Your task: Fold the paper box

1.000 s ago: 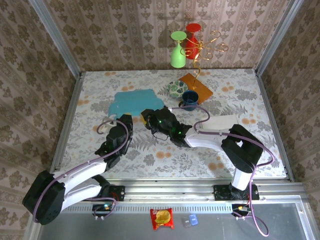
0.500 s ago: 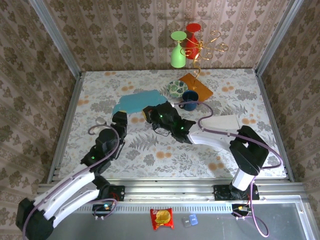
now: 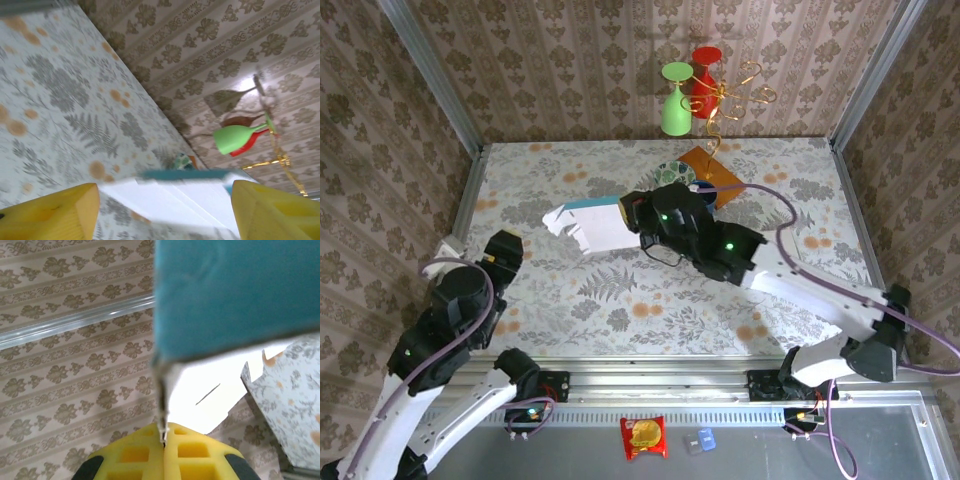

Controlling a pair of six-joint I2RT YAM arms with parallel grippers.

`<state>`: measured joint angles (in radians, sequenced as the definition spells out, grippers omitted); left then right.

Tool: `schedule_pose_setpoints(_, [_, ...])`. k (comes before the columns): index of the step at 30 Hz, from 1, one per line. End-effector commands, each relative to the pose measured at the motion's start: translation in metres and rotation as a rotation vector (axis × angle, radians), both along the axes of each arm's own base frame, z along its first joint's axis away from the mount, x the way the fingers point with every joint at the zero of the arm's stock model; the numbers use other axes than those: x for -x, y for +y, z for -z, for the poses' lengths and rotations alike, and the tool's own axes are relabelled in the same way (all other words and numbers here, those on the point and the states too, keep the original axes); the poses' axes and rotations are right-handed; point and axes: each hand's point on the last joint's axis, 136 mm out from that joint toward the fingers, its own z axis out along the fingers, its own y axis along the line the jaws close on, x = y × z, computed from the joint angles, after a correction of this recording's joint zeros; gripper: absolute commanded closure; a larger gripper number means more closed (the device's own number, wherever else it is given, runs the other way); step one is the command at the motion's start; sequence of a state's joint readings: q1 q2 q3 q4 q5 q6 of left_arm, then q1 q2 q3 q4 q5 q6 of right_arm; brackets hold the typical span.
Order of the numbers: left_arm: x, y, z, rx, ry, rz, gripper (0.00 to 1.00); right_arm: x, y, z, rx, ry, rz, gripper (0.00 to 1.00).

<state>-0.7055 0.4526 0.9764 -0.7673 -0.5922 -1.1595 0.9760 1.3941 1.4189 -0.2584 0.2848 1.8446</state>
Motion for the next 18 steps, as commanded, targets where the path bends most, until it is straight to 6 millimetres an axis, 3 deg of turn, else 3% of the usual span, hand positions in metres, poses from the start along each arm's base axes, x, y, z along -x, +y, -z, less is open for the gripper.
schedule_pose_setpoints(1, [-0.002, 0.008, 0.001, -0.227, 0.055, 0.006, 0.32, 0.026, -0.047, 0.009, 0.135, 0.102, 0.095, 1.00])
schedule_pose_setpoints(5, [-0.018, -0.021, -0.010, -0.232, 0.061, 0.112, 0.37, 0.028, -0.065, 0.007, 0.163, 0.122, 0.140, 1.00])
schedule_pose_setpoints(7, [-0.030, -0.042, -0.004, -0.229, 0.113, 0.206, 0.38, 0.021, -0.068, 0.021, 0.178, 0.164, 0.140, 1.00])
schedule_pose_setpoints(10, [-0.043, -0.065, 0.020, -0.183, 0.225, 0.332, 0.42, 0.007, -0.067, 0.049, 0.159, 0.229, 0.135, 1.00])
schedule_pose_setpoints(15, [-0.056, -0.072, 0.057, -0.063, 0.310, 0.375, 0.50, -0.027, -0.069, 0.072, 0.138, 0.243, 0.128, 1.00])
schedule_pose_setpoints(18, [-0.058, -0.074, 0.076, -0.075, 0.348, 0.401, 0.52, -0.040, -0.066, 0.104, 0.155, 0.297, 0.100, 1.00])
